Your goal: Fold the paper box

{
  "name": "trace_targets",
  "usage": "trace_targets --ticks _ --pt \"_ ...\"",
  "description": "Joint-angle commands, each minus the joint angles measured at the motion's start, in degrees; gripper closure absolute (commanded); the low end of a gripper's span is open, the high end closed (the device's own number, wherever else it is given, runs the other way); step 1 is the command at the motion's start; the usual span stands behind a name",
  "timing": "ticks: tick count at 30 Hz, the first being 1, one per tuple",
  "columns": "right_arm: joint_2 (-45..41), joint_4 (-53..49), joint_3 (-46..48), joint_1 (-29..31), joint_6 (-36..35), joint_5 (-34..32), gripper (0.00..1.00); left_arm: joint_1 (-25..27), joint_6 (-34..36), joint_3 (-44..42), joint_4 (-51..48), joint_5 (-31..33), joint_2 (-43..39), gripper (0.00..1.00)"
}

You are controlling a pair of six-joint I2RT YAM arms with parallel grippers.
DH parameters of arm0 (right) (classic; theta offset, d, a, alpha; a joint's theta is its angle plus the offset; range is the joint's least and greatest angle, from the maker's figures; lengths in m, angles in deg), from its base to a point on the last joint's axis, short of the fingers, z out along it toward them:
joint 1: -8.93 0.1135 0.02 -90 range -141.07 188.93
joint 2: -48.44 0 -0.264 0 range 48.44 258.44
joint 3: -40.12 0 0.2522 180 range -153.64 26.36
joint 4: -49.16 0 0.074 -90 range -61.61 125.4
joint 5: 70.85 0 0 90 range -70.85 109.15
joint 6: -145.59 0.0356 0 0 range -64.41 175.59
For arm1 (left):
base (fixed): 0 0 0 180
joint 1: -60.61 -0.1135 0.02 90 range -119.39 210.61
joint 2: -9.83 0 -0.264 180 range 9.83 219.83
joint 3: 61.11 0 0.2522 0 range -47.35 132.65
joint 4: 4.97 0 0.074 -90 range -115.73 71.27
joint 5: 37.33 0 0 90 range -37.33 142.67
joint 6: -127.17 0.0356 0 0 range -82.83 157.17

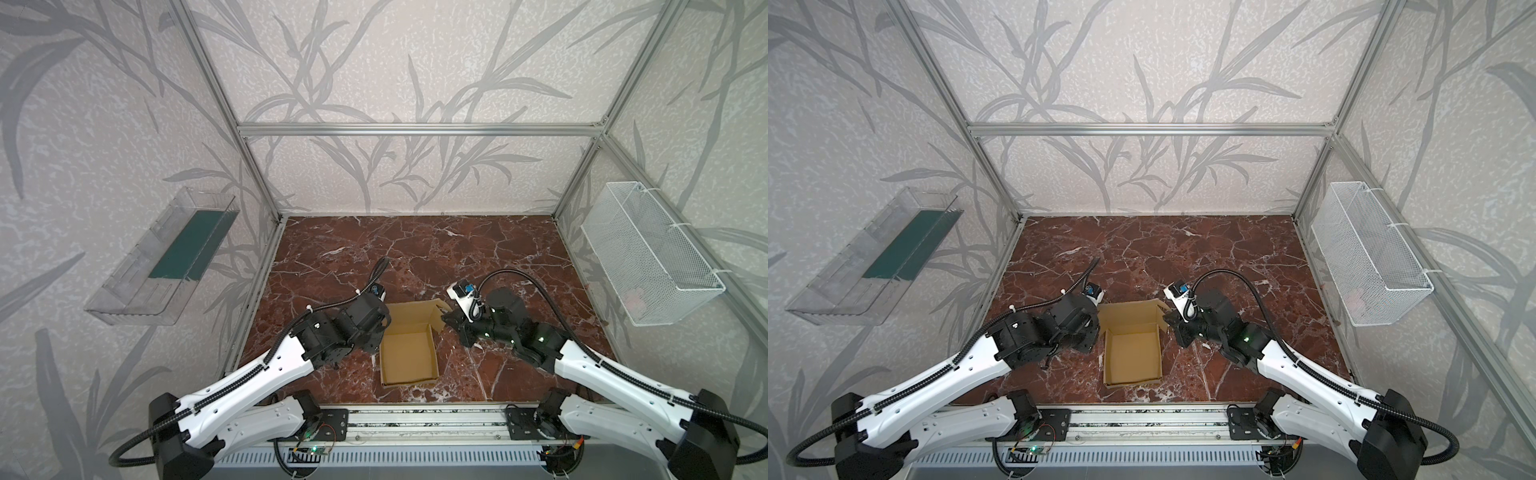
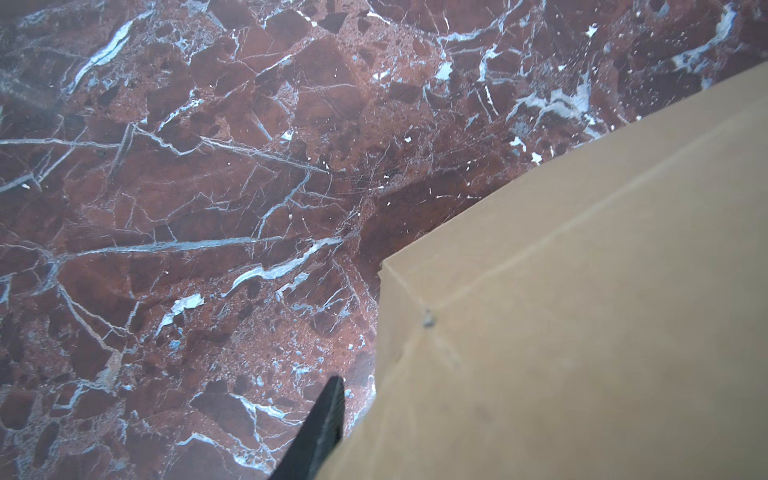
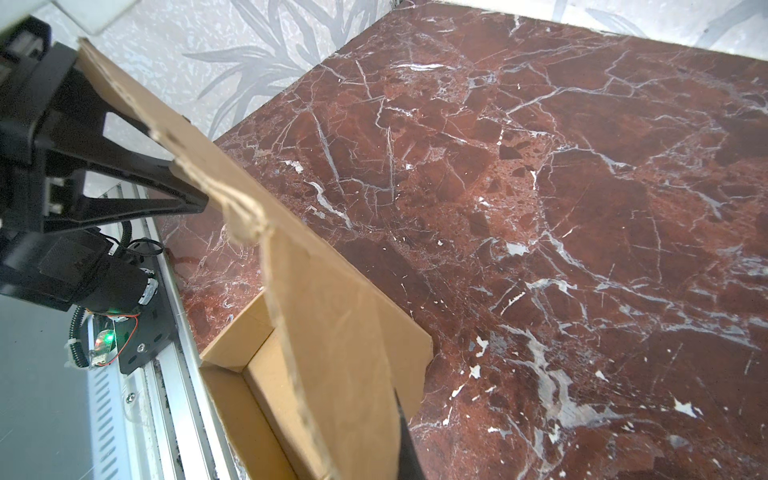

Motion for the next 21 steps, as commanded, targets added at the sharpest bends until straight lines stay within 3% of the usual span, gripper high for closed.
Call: trace_targets --ticks 1,21 --pt "0.6 -0.6 -1.9 0.3 -0.3 0.5 0.98 -0.2 1.3 0.3 0.6 0.9 0.1 0.71" --pt "1.2 -2.9 -4.0 0.3 0.5 -0.2 0.99 -0.2 0.5 1.3 -0.4 3.1 1.4 0.89"
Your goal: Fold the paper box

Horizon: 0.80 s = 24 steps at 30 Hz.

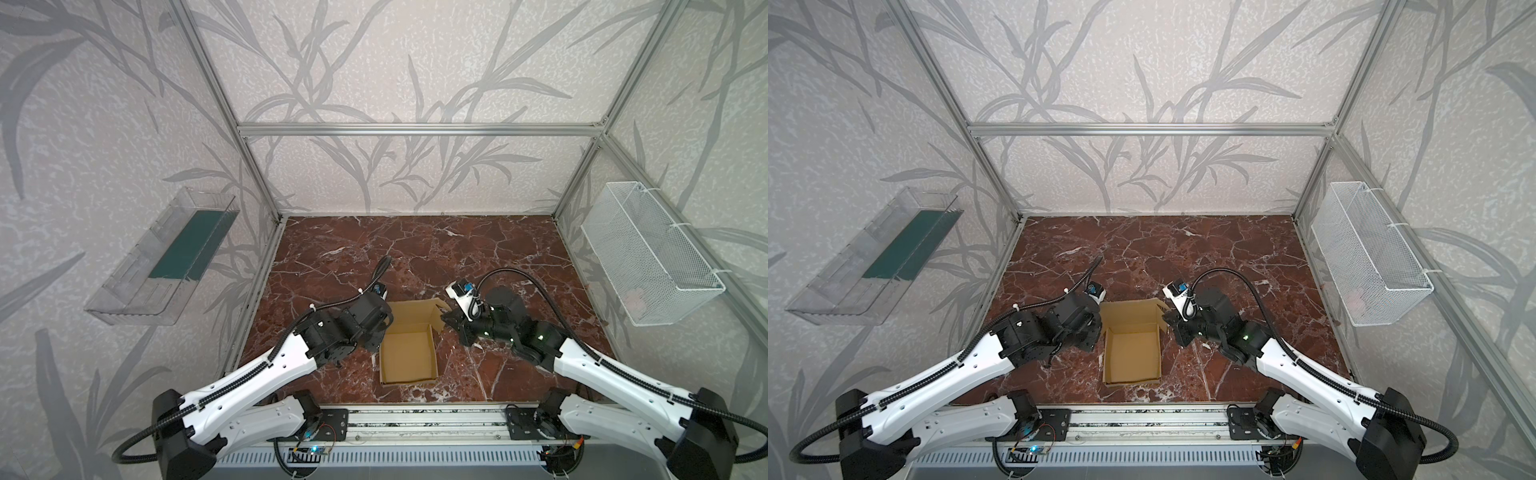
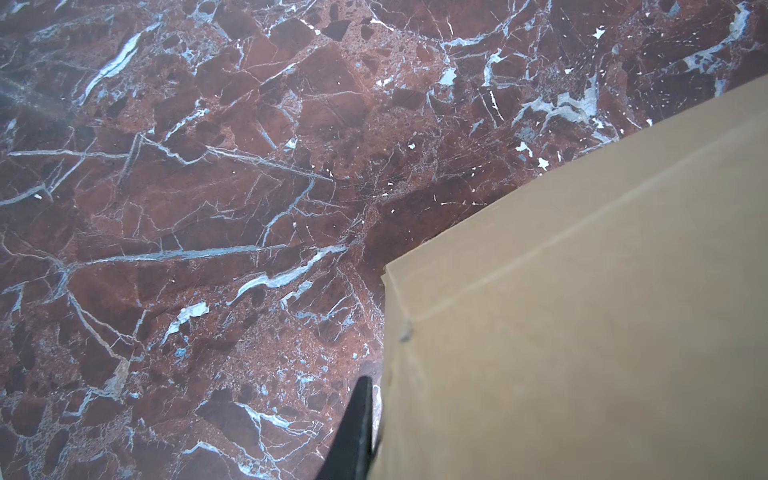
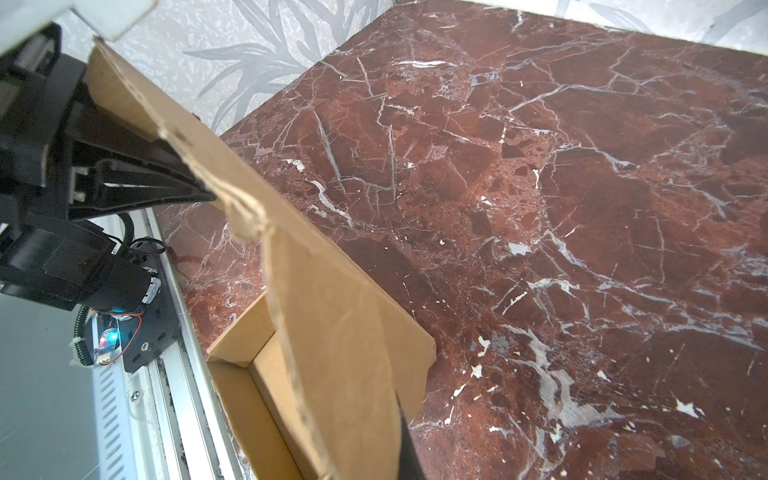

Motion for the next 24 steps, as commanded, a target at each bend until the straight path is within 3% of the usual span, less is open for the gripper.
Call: trace_targets --ticks 1,11,24 --pt "0.4 -1.5 -2.5 0.3 0.3 -0.5 0.99 -0.2 -0.1 1.5 -1.4 1.9 0.2 0.89" --pt "0.6 -3.0 -4.1 0.3 2.5 -3.2 1.00 -0.2 -4.7 3.9 -1.9 4.5 1.9 0.98" --pt "7.3 -7.4 -12.0 0.3 3.9 -13.8 1.00 -0.2 -9.5 3.7 6.6 6.7 5.8 1.00"
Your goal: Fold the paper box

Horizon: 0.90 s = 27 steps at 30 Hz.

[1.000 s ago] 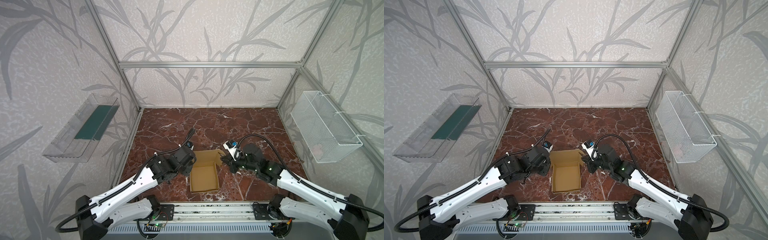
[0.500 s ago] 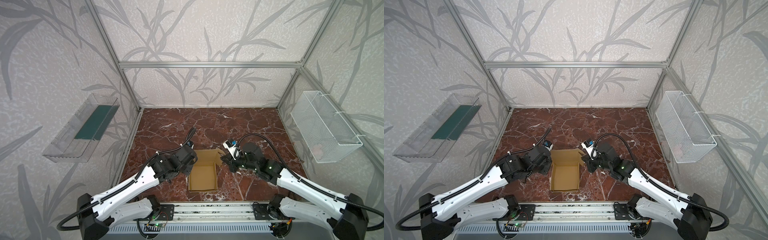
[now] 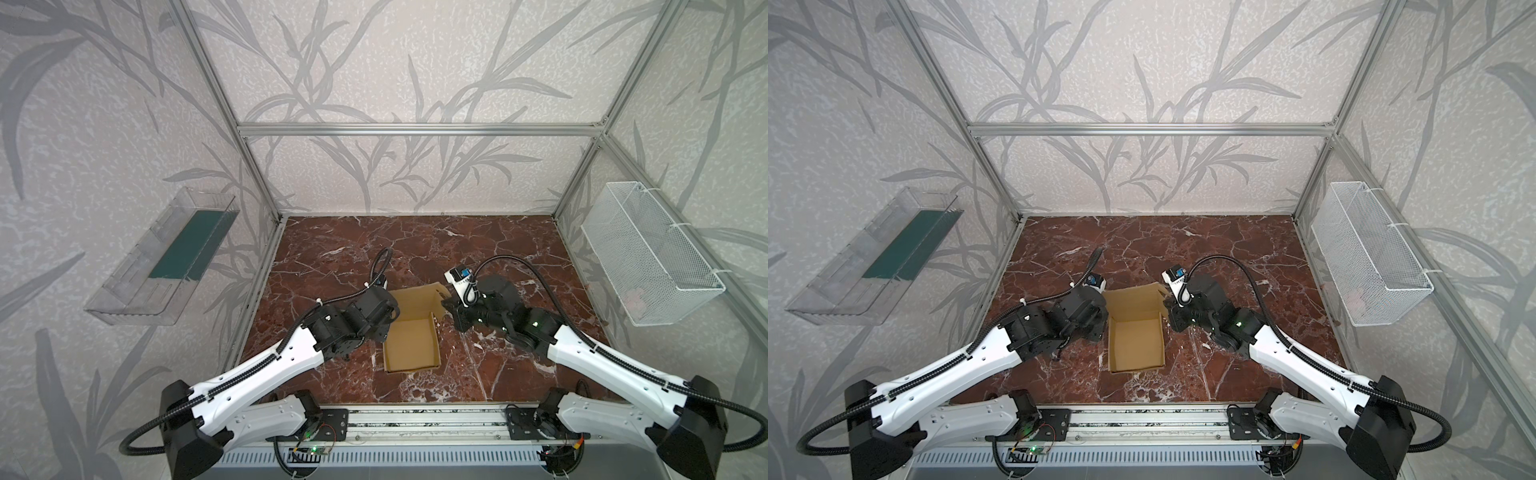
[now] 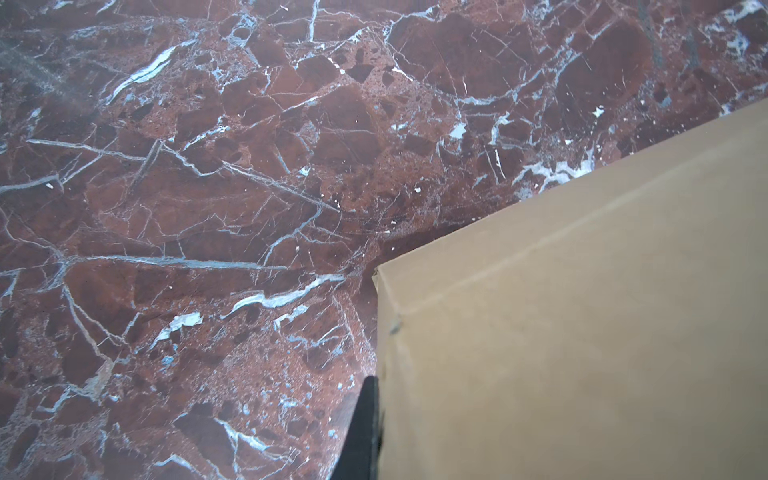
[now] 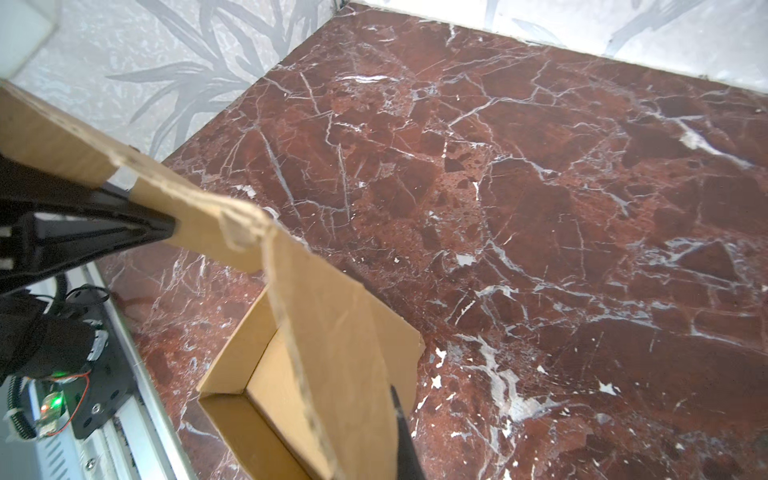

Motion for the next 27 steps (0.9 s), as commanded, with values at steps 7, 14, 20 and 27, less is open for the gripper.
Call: trace_targets --ticks 7,14,20,27 --pt "4.6 -2.3 -6.4 0.3 1.9 -5.1 1.00 -0.2 -4.5 3.1 6.8 6.5 6.7 1.00" --pt "5.3 -0.4 -5.7 0.2 3.8 -6.1 1.00 -0.8 -10.6 6.6 5.5 9.1 10.5 1.00" --pt "5.9 1.1 -5.0 0.2 5.6 -7.3 1.00 -0.8 -14.8 6.1 6.7 7.8 11.0 1.00" --pt "7.2 1.2 -5.6 0.2 7.6 -8.9 1.00 -0.8 -16.4 2.5 9.8 6.3 10.3 1.00"
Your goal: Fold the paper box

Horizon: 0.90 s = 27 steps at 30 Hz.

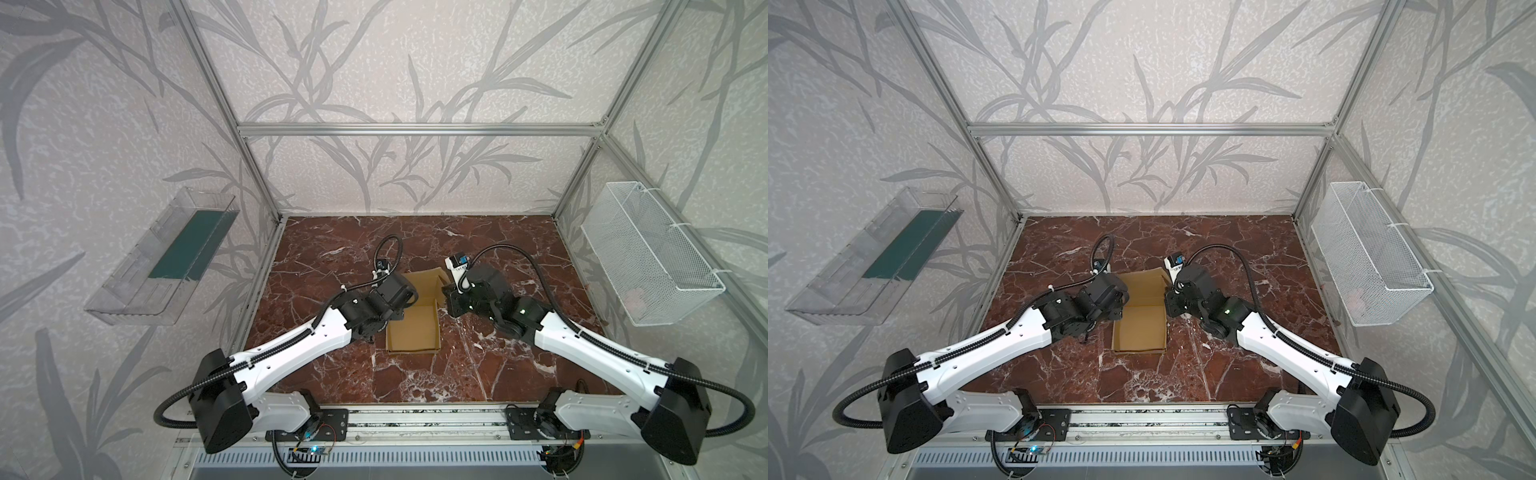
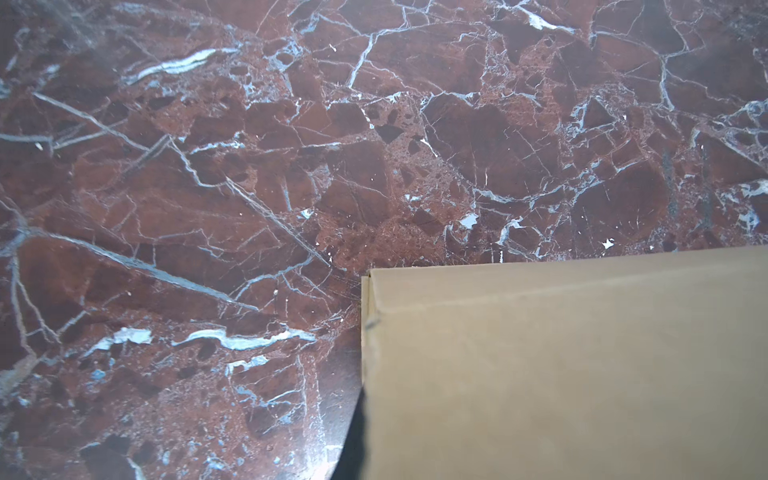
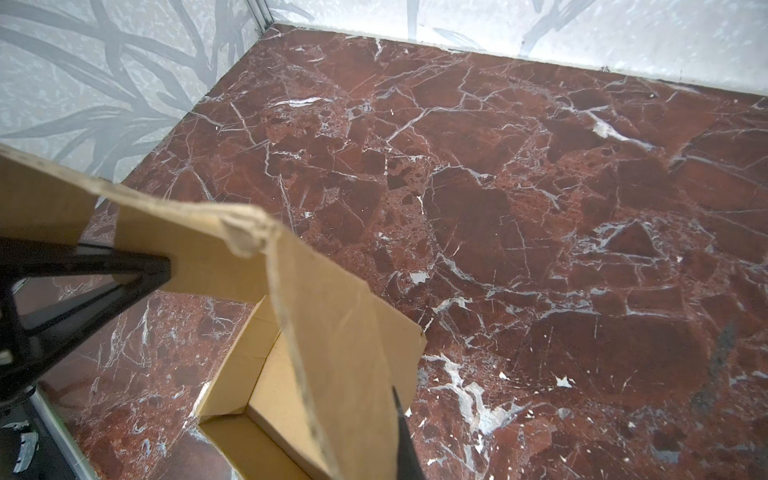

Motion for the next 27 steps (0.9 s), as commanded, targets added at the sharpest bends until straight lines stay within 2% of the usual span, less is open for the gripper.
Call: trace_targets --ticks 1,11,27 --pt "1.3 0.9 -1.1 0.2 2.4 -1.1 1.00 -0.1 -2.5 -1.9 2.1 0.6 -0.8 1.00" --pt "3.1 1.3 -1.1 0.5 8.8 0.5 1.00 -0.1 -4.8 -4.8 3.5 0.5 -2.2 1.00" --pt "1.3 2.2 3.8 4.8 12.6 -4.6 1.00 0.6 -8.7 -8.2 4.6 0.5 -5.2 1.00"
